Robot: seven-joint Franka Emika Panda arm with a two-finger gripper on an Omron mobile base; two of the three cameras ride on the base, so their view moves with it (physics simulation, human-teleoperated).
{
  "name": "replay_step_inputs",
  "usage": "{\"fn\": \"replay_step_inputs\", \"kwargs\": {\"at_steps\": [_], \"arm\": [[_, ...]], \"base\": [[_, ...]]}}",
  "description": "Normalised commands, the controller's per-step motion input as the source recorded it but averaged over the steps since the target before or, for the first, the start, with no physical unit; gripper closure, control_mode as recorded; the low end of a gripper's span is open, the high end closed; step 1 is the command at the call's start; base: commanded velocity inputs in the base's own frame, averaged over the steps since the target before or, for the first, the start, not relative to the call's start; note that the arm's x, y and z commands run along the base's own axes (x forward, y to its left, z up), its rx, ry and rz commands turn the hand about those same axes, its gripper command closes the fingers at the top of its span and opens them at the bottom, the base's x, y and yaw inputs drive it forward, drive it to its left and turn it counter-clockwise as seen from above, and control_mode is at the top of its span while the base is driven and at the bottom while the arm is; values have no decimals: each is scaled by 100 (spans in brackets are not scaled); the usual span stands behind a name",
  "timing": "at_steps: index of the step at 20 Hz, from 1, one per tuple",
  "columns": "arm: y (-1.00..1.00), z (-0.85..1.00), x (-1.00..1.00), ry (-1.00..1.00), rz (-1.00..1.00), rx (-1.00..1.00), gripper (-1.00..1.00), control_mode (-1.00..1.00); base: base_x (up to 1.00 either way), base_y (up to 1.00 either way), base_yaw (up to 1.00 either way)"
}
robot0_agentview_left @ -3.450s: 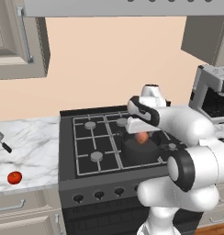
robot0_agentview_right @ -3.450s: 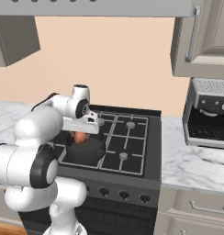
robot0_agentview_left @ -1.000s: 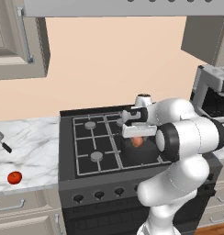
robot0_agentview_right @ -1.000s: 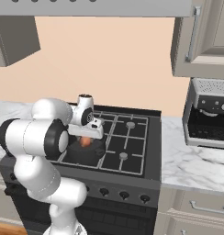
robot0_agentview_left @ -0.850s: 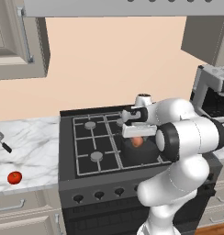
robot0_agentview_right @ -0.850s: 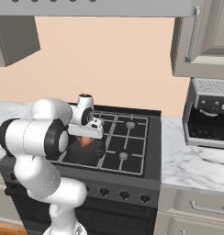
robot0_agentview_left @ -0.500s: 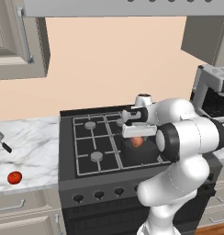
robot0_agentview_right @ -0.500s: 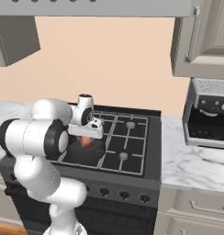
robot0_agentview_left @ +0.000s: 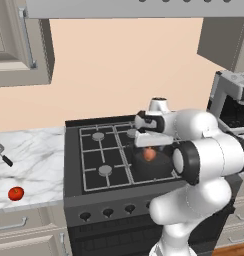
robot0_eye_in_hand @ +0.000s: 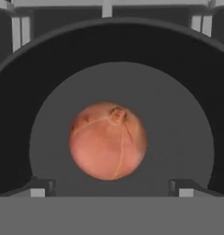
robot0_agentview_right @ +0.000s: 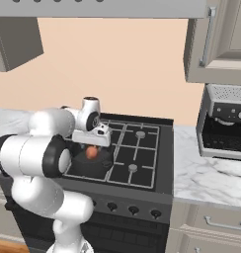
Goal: Put the tomato and onion in the pot. Retrieve the spatula and lightly stir the vegetables in the pot.
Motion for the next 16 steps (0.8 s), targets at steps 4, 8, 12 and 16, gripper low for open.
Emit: {"fn": "replay_step_inputs", "kwargs": {"at_steps": [4, 8, 12, 16], "arm": [[-3, 51, -50, -2, 0, 2, -100, -100], [0, 38, -99, -11, 0, 5, -100, -100], [0, 16, -100, -18, 3, 3, -100, -100], [0, 14, -82, -17, 3, 0, -100, -100]], "base": [[0, 0, 0], [0, 0, 0], [0, 0, 0], [0, 0, 0]]}}
